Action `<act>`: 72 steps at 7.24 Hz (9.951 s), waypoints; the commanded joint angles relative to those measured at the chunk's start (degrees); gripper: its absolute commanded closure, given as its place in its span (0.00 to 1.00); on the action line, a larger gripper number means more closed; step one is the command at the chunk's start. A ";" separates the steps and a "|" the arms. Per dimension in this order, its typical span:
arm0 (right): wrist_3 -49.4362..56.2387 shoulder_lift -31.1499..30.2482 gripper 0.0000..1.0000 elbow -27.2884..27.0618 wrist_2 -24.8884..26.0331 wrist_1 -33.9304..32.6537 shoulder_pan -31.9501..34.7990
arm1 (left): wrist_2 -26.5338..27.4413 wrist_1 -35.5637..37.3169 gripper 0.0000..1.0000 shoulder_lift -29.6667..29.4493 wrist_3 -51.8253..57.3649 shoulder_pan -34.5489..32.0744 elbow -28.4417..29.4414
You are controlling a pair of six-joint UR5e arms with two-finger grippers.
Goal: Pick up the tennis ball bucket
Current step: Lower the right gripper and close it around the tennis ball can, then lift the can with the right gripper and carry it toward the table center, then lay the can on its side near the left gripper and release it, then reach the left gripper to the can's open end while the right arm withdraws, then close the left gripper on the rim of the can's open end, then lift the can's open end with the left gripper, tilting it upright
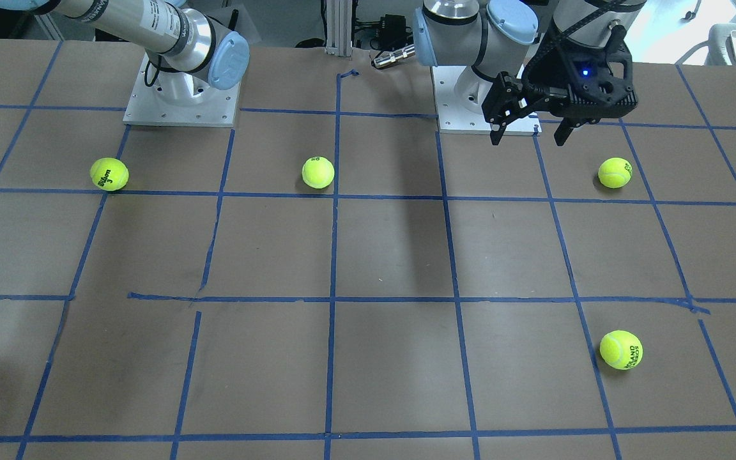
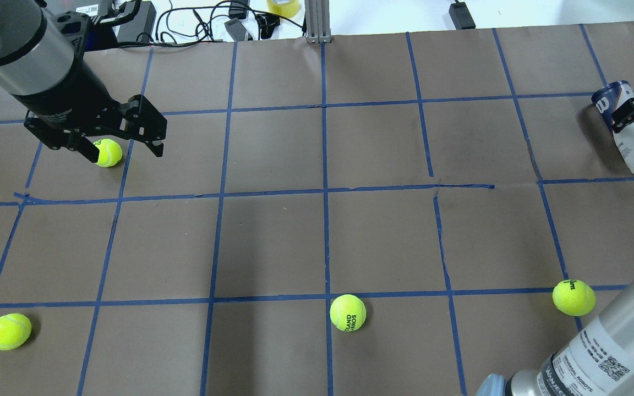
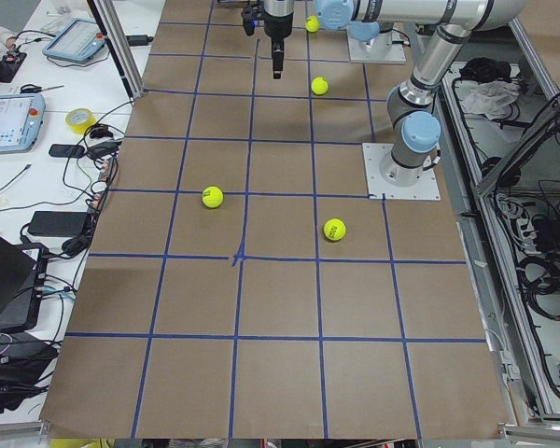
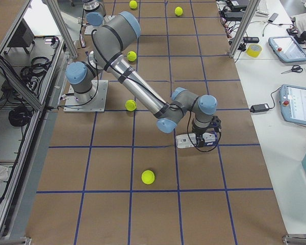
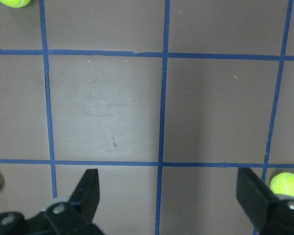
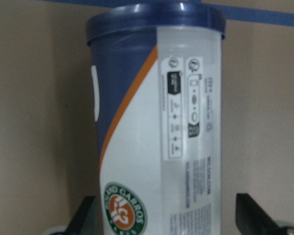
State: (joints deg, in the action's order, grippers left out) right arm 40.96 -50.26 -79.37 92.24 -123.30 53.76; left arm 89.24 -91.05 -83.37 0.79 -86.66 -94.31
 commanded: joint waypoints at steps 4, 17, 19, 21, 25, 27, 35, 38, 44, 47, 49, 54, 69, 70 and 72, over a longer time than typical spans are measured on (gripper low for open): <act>0.08 1.92 0.21 0.10 -0.66 -0.27 -0.41 | 0.49 0.08 0.00 -0.92 0.00 0.17 0.01; -7.13 -4.67 0.27 0.45 -3.27 1.40 39.80 | -0.03 -0.89 0.00 -0.39 0.09 0.26 0.45; -1.28 -3.71 0.27 0.45 -3.03 -4.71 48.16 | -0.21 -0.89 0.00 -0.48 0.09 0.18 0.36; 7.59 -0.39 0.26 0.10 -3.03 -11.66 51.95 | 0.75 -0.36 0.00 -0.30 0.61 0.35 0.45; 20.96 2.70 0.20 1.32 -0.75 -13.63 60.30 | 0.67 0.78 0.00 -0.57 0.88 1.14 -0.26; 21.44 4.36 0.20 2.81 -1.44 -14.07 62.08 | 0.84 0.26 0.00 -1.01 0.88 1.66 -0.43; 20.48 -6.30 0.00 3.89 -1.01 -1.08 58.06 | -0.12 2.27 0.00 -4.96 0.71 3.69 0.01; 17.94 -21.68 0.00 2.65 0.21 7.86 46.05 | -9.59 19.05 0.00 -14.86 0.62 3.69 0.09; -15.35 -35.59 0.00 1.34 -0.74 32.20 37.65 | -21.83 35.76 0.00 -32.90 2.98 3.95 1.94; -39.51 -40.08 0.00 -2.89 -0.83 32.69 37.82 | -26.05 35.77 0.00 -36.50 5.19 5.98 1.50; -47.89 -40.18 0.00 -2.80 -1.01 32.69 37.82 | -28.06 35.76 0.00 -37.92 4.48 5.98 1.06; -48.17 -40.00 0.00 -2.98 -0.92 32.77 37.82 | -32.38 34.98 0.00 -39.15 2.55 5.80 0.97; -48.17 -40.09 0.00 -2.98 -0.66 32.77 37.82 | -19.95 24.11 1.00 -34.06 -17.05 -0.24 14.73; -48.17 -40.09 0.00 -2.98 -0.66 32.77 37.82 | -16.33 21.03 1.00 -33.88 -17.05 -2.61 18.08; -48.17 -40.09 0.00 -2.98 -0.75 32.77 37.82 | -9.55 19.68 1.00 -33.97 -17.14 -6.48 21.62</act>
State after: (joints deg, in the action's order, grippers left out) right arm -7.21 -90.35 -82.35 91.56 -90.53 91.58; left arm 75.69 -70.43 -117.32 -16.25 -90.68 -74.86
